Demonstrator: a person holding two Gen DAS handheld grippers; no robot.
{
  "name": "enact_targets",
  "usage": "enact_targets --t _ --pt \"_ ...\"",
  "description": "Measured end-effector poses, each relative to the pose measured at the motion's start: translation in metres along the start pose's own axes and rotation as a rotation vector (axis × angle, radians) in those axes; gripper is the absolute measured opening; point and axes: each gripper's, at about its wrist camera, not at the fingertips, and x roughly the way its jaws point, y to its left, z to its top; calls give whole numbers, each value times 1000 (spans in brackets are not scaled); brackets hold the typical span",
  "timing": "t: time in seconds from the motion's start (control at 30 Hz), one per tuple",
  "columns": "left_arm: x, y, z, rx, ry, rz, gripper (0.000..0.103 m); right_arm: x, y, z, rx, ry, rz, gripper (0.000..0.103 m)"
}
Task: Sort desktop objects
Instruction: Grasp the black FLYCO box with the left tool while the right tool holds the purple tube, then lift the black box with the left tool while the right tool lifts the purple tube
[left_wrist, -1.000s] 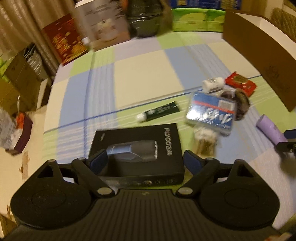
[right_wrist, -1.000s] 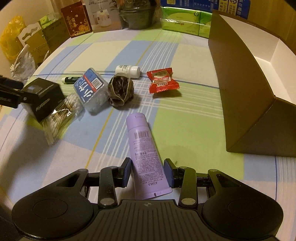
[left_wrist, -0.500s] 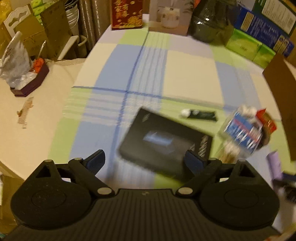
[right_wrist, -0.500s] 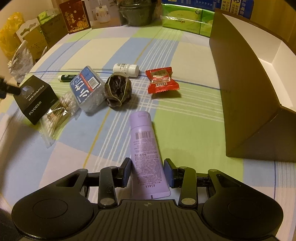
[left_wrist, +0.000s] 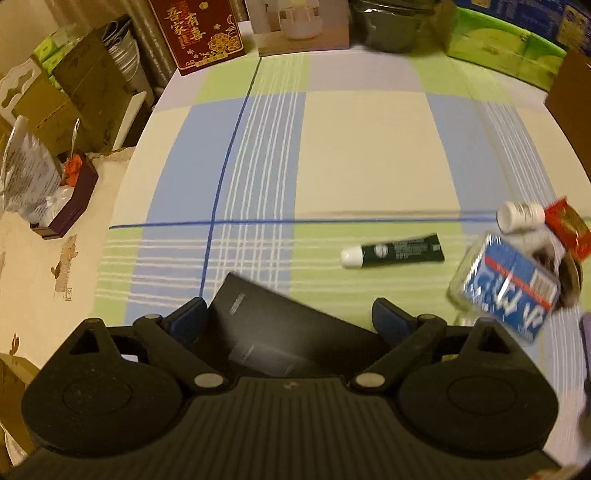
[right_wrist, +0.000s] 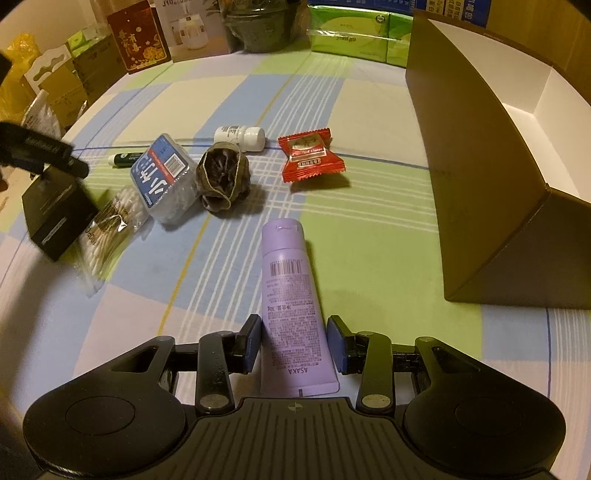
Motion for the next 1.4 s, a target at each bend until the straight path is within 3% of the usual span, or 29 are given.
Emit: enact_targets --t 0.2,0.4,0.57,0.7,1.13,1.2,1.27,1.4 --pt "-14 30 -37 18 -7 -24 94 1 -1 1 -16 8 7 36" --pt "-22 62 -62 -29 -11 -47 92 3 1 4 -33 13 10 36" --pt "-14 64 -60 -29 -5 -61 89 5 2 6 -28 7 12 40" --pt "3 58 -59 -27 28 -70 78 6 3 5 -24 -10 3 46" --pt "-13 65 -69 -25 -29 -58 77 14 7 9 -61 -59 -23 47" --pt "-22 69 -70 -29 -48 -56 77 15 11 9 -88 -64 -28 44" --pt "-30 71 -72 -32 -63 -49 77 16 13 10 -96 -68 -24 31" --pt "-48 81 -74 -51 -92 -42 77 15 14 9 -110 -55 -13 31"
